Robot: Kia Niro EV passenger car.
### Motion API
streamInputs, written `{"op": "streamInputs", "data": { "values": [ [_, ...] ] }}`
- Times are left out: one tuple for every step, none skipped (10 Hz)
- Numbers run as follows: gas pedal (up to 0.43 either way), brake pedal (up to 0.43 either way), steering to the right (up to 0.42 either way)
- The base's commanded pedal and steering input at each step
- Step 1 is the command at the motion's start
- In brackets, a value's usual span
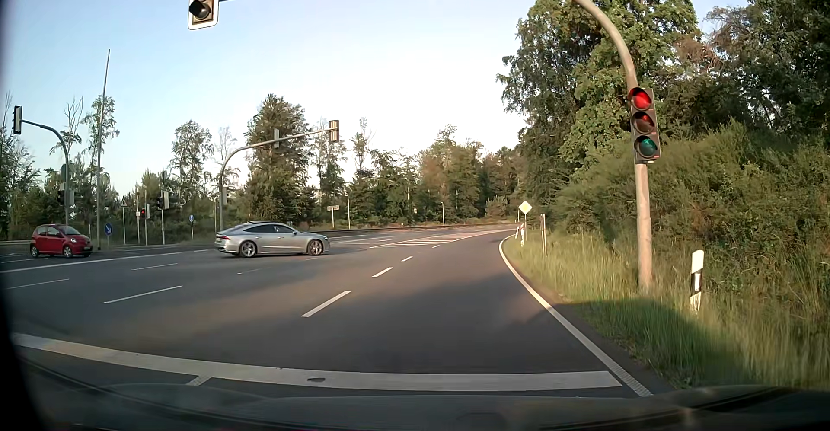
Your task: Follow the waypoints while adhering to traffic rules and regulations
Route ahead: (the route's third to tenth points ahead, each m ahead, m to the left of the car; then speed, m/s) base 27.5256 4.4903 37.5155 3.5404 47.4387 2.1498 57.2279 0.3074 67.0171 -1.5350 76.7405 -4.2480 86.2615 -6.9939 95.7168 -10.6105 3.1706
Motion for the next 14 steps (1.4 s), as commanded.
{"op": "streamInputs", "data": {
  "values": [
    [0.0, 0.348, 0.008],
    [0.0, 0.348, 0.008],
    [0.0, 0.348, 0.008],
    [0.0, 0.348, 0.007],
    [0.0, 0.348, 0.006],
    [0.0, 0.348, 0.003],
    [0.0, 0.348, -0.004],
    [0.0, 0.348, -0.01],
    [0.0, 0.348, -0.012],
    [0.0, 0.348, -0.012],
    [0.0, 0.335, -0.012],
    [0.0, 0.323, -0.012],
    [0.0, 0.287, -0.012],
    [0.0, 0.268, -0.012]
  ]
}}
